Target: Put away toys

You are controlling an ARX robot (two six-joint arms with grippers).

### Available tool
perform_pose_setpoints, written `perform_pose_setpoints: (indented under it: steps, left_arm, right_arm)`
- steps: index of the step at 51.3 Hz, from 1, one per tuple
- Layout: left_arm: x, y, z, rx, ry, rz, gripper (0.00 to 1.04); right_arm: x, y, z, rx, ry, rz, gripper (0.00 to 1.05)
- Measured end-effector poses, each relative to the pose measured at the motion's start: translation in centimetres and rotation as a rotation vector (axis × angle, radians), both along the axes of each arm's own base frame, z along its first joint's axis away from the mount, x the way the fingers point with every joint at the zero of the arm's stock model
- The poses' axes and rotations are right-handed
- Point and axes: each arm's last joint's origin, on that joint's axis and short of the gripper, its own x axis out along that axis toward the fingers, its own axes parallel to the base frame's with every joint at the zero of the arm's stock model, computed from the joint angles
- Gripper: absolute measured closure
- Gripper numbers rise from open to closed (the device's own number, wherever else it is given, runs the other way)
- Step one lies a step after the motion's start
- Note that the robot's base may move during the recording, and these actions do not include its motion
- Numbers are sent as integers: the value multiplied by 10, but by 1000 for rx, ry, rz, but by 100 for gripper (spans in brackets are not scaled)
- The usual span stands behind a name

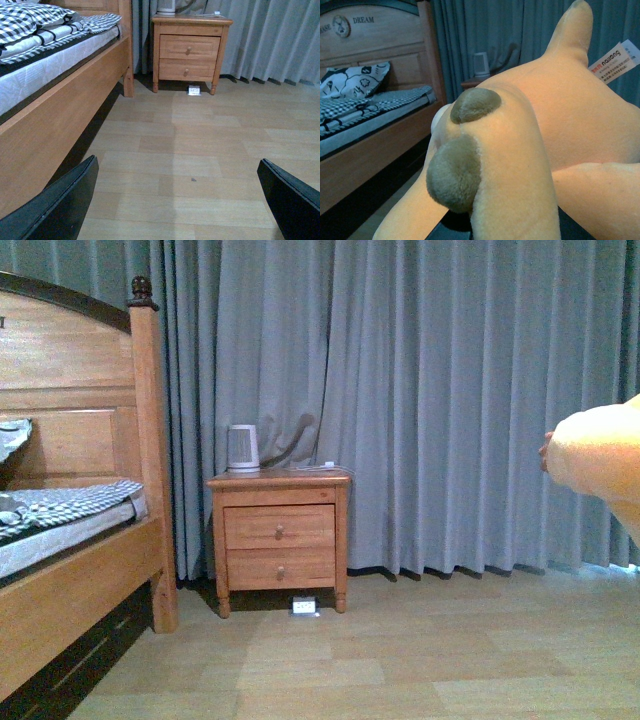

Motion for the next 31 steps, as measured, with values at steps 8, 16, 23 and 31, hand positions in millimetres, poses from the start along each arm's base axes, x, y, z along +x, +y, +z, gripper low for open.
perform_pose_setpoints:
  steps: [8, 16, 23, 31]
  left_arm:
    - [0, 0, 0, 0, 0, 0, 6]
    - [0, 0, 0, 0, 0, 0, 6]
    - [0, 0, 0, 0, 0, 0, 6]
    - [0, 0, 0, 0, 0, 0, 6]
  right_arm:
    - [0, 0, 0, 0, 0, -1, 88]
    - [0, 0, 0, 0, 0, -1, 88]
    - [1, 0, 0, 1, 3, -4, 88]
    - [1, 0, 0, 2, 4, -4, 88]
